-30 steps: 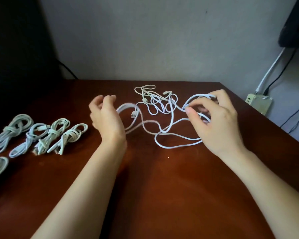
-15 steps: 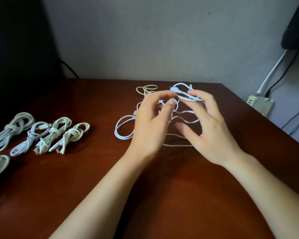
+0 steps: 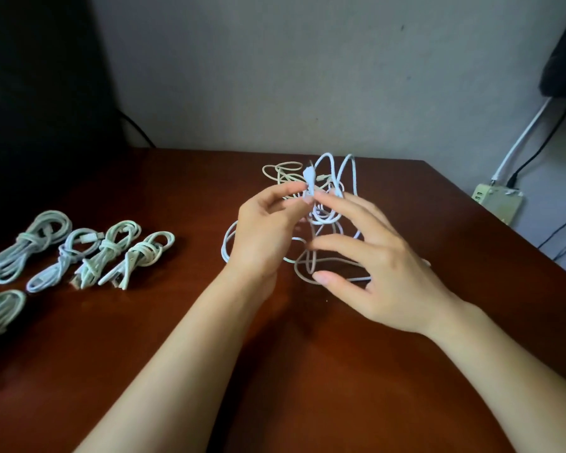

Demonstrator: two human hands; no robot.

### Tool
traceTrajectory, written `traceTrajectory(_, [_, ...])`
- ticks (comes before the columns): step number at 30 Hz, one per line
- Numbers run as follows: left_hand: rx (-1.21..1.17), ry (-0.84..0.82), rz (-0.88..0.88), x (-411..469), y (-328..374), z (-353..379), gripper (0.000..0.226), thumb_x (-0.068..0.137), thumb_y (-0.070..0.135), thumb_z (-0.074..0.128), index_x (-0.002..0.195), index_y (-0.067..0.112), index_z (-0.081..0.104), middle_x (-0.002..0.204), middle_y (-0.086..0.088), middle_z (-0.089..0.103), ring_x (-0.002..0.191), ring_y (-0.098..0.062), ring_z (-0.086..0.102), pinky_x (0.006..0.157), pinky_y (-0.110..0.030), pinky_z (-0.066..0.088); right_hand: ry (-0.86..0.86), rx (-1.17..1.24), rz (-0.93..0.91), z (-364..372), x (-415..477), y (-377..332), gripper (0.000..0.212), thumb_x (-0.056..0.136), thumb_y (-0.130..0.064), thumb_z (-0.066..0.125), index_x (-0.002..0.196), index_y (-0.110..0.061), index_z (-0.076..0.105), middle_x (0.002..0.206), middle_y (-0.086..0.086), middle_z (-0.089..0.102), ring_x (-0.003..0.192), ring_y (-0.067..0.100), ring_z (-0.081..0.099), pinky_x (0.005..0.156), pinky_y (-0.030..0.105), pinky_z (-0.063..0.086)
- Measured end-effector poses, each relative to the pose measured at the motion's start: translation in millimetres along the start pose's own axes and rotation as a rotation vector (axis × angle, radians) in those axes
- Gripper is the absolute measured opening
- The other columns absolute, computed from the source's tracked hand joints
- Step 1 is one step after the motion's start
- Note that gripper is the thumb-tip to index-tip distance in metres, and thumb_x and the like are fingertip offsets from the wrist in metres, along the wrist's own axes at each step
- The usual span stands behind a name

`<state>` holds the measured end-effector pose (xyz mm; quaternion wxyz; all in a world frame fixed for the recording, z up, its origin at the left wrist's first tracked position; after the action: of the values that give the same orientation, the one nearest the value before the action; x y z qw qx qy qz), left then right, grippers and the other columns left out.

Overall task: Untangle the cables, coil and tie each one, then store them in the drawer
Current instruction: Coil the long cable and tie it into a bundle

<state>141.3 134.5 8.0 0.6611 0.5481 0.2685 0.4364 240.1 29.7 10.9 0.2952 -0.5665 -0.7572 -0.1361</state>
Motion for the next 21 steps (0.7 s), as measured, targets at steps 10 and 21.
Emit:
traceTrajectory(10, [-0.303, 0.014, -0.043, 7, 6, -13, 0.019, 0.092, 0.003, 0.055, 0.106, 0.015, 0.061, 0.071, 0.007, 0.07, 0.058, -0.003, 0.062, 0.06, -0.017, 0.047, 0.255, 0.03, 0.1, -14, 0, 2, 0.039, 0.089, -0.027, 0.056, 0.126, -0.012, 0.058, 0.13, 0.001, 0.047, 0.107, 0.014, 0.056, 0.097, 0.023, 0.043])
traceTrajectory(21, [-0.274, -0.368, -0.086, 0, 2, 12, 0.036, 0.094, -0.006, 0.04, 0.125, 0.002, 0.056, 0.073, 0.002, 0.055, 0.058, -0.008, 0.052, 0.059, -0.018, 0.049, 0.444, -0.006, 0.239, -21, -1, 13, 0.05, 0.093, -0.031, 0.048, 0.137, -0.006, 0.045, 0.137, 0.006, 0.04, 0.13, 0.023, 0.04, 0.111, 0.021, 0.025])
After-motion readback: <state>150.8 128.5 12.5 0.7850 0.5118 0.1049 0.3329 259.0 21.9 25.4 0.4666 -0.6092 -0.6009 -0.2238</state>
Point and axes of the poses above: each hand's wrist, its own x-axis towards the middle knuckle, its own z-axis out of the palm, y = z × x, the point moved 4 cm from there along x, towards the middle knuckle
